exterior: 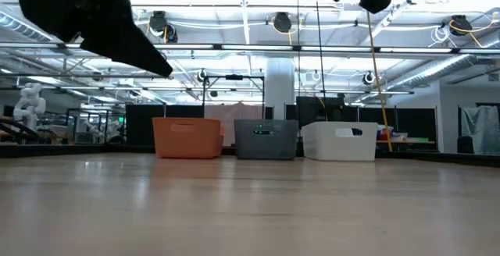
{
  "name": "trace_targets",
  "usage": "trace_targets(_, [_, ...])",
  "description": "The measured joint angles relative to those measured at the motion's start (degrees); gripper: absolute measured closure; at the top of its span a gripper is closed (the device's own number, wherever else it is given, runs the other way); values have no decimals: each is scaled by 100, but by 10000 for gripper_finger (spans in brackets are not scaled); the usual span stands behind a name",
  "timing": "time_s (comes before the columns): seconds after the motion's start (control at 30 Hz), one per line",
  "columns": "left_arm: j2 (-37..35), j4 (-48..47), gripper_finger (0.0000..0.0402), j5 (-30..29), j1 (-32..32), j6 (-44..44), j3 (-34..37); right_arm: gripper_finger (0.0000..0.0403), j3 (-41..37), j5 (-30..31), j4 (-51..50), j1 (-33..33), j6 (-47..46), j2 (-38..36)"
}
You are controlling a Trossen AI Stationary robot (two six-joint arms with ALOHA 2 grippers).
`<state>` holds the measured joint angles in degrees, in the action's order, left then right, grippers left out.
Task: Sort Halloween decoration
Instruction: Put the white bone toy into the white bin
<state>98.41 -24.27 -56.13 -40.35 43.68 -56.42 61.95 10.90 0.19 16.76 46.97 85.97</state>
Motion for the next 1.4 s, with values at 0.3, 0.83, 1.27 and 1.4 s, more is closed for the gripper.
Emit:
trace_targets(0.3, [0, 195, 402, 52, 111, -221, 0, 323, 2, 650, -385, 147, 193, -266])
trace_targets(0.83, [0, 192, 402, 56, 105, -229, 0, 323, 4, 734, -530, 155, -733, -269])
trace_targets(1.27, [0, 179, 402, 87, 96, -228, 0, 323, 9, 704, -1527, -617, -2643, -942])
trace_targets(1.4, [0, 173, 402, 89, 96, -247, 0, 323, 13, 704, -2168, -1062, -3147, -1308])
